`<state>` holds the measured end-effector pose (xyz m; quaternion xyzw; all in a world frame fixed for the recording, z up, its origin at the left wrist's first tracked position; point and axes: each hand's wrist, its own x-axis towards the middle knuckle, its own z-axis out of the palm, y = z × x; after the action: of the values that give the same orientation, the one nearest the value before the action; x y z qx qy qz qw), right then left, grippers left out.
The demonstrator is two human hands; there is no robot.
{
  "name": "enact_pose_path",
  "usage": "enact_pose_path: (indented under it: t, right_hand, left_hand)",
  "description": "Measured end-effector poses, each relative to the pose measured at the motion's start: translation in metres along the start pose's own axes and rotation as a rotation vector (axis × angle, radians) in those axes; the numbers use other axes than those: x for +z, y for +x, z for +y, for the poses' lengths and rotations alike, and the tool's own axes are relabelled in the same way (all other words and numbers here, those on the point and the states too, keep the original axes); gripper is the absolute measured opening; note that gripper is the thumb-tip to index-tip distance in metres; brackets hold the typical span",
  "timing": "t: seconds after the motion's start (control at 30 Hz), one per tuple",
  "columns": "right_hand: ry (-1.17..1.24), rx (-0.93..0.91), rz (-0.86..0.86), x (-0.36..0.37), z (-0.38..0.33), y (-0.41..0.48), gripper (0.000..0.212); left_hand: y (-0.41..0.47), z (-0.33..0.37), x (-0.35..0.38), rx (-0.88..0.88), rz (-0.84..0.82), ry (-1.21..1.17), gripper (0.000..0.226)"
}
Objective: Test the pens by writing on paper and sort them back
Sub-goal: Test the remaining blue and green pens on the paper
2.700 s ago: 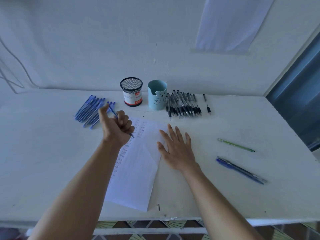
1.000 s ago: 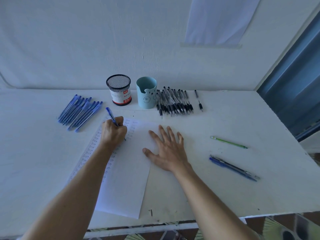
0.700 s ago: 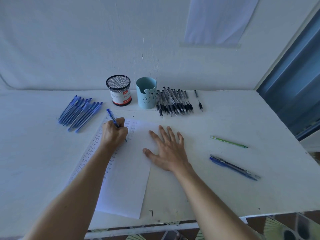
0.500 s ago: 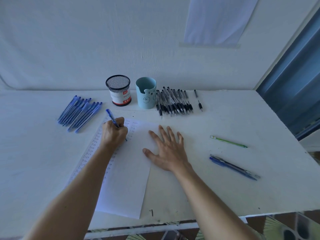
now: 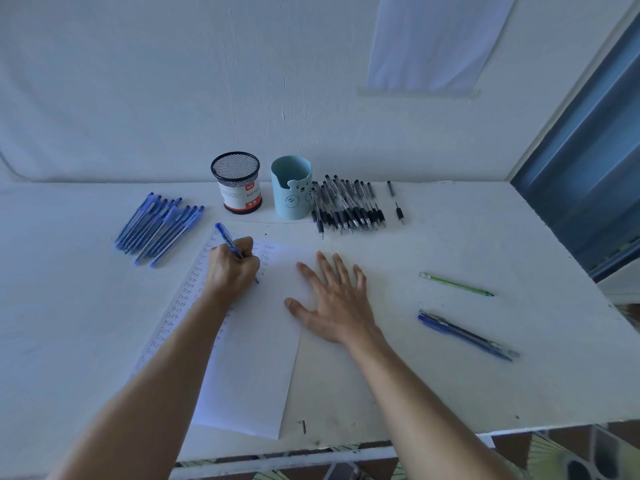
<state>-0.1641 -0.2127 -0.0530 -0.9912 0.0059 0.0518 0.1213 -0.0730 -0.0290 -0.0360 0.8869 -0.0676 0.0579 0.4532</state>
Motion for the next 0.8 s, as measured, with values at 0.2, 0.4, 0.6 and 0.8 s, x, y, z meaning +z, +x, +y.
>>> enact_pose_path:
  t: [0.2,0.4,0.6,0.8]
  right_hand:
    - [-0.004,-0.002,-0.001,0.000,0.000,0.000,0.077]
    - [-0.001,-0.002,0.002,0.000,0.000,0.000,0.076]
    - [0.000,-0.001,0.014,-0.001,0.000,0.000,0.077]
    - [0.002,0.004,0.027,0.001,0.000,0.000,0.076]
  left_hand:
    - [0.000,0.000,0.002,-0.024,-0.013,-0.030,0.038]
    - [0.001,0.000,0.003,-0.036,0.016,-0.036,0.036]
    - [0.012,-0.010,-0.011,-0.210,0.073,-0.534,0.019]
    - [0.013,-0.008,-0.016,-0.207,0.037,-0.550,0.033]
